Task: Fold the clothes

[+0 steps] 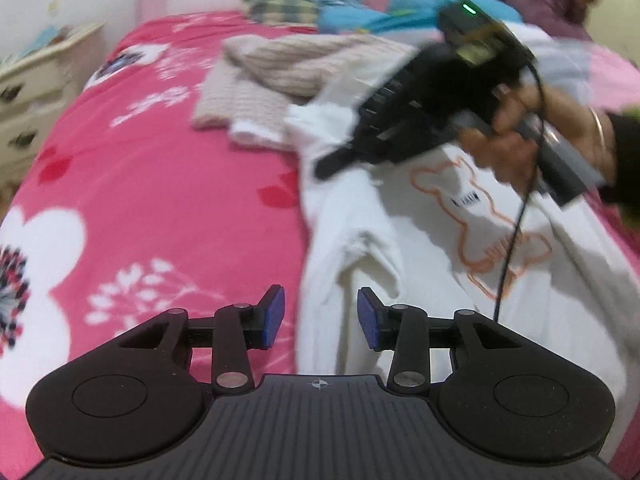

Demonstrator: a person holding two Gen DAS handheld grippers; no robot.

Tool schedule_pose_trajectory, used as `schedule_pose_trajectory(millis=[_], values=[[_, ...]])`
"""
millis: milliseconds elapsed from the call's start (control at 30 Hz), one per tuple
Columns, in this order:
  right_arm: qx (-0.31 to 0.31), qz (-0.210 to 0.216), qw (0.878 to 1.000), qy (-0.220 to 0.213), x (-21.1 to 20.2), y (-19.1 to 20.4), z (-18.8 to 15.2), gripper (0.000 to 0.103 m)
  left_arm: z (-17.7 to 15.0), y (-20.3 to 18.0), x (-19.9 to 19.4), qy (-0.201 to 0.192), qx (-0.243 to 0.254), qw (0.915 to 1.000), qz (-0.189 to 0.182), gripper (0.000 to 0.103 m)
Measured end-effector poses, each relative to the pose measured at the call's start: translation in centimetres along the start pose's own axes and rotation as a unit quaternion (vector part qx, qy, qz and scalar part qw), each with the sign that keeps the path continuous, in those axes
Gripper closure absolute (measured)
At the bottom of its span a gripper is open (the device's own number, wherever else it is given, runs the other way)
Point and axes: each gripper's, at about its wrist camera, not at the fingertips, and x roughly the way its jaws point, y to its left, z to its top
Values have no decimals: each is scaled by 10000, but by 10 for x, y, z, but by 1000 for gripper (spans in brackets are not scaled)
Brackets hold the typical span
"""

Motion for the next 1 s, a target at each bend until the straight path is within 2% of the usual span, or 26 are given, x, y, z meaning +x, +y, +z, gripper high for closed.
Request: schedule_pose_trajectory(millis=[100,167,200,233,333,467,567,733,800,833,900,967,1000], values=[[24,51,10000,16,1,2,-1,97,0,-7,12,37,259,9994,213,64],[35,74,10000,12,3,5,-2,97,1,0,10,-129,-47,9996,240,77],[40,81,10000,-6,3,6,-2,97,2,5,9,-226,-231,9992,244,91],[47,90,9999,-55,4,9,-1,97,2,9,7,-324,-416,9983,247,99],[76,148,9996,-228,6,18,3,97,0,30,-1,-627,-1119,9914,268,101],[58,78,9991,-417,23,40,8,97,-9,61,-7,-813,-2156,9726,296,102],[138,-96,9988,-470,42,47,10,97,-18,75,-5,-791,-2632,9608,377,102],[415,-212,9981,-407,74,38,5,96,-29,90,1,-554,-3134,9467,496,101],[656,-129,9973,-314,83,29,4,89,-37,100,9,-283,-3427,9377,487,100],[922,98,9952,-315,83,22,6,82,-42,106,13,-166,-3618,9310,457,97],[1403,600,9876,-357,76,11,9,54,-48,116,12,-152,-3956,9178,290,95],[1646,926,9807,-500,63,3,13,46,-52,125,8,-182,-4243,9052,156,92],[1696,1009,9788,-544,56,0,15,45,-53,127,5,-202,-4350,9001,135,89]])
